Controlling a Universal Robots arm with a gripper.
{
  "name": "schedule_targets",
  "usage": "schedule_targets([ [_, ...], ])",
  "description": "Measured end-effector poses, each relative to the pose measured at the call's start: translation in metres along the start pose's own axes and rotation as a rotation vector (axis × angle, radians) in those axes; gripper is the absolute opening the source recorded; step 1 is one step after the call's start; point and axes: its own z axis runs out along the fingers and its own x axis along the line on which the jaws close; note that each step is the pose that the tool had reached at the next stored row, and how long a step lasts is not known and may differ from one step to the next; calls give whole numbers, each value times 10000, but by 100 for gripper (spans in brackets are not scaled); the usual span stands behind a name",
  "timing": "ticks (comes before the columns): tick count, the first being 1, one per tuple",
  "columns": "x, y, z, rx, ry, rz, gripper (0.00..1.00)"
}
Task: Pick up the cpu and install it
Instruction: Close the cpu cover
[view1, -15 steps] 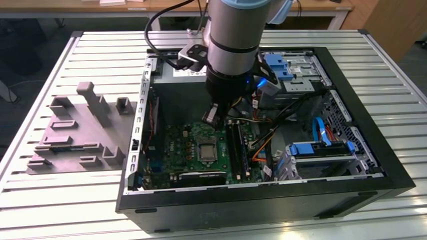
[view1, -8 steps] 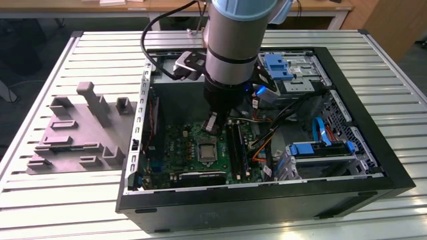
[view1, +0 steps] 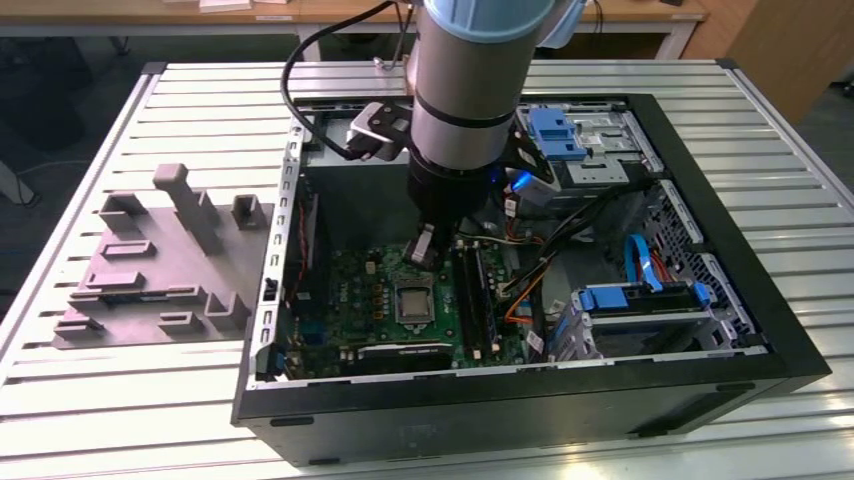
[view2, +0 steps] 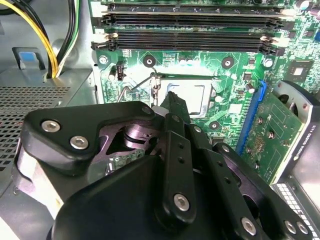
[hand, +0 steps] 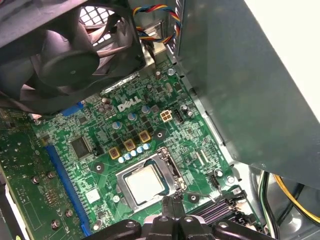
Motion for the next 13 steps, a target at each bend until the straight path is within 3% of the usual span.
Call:
schedule_targets([
  [7, 0, 0, -3, -9, -17, -2, 11],
  [11, 6, 12, -174, -9, -18, -1, 11],
  [13, 7, 14, -199, -9, -18, -2, 11],
])
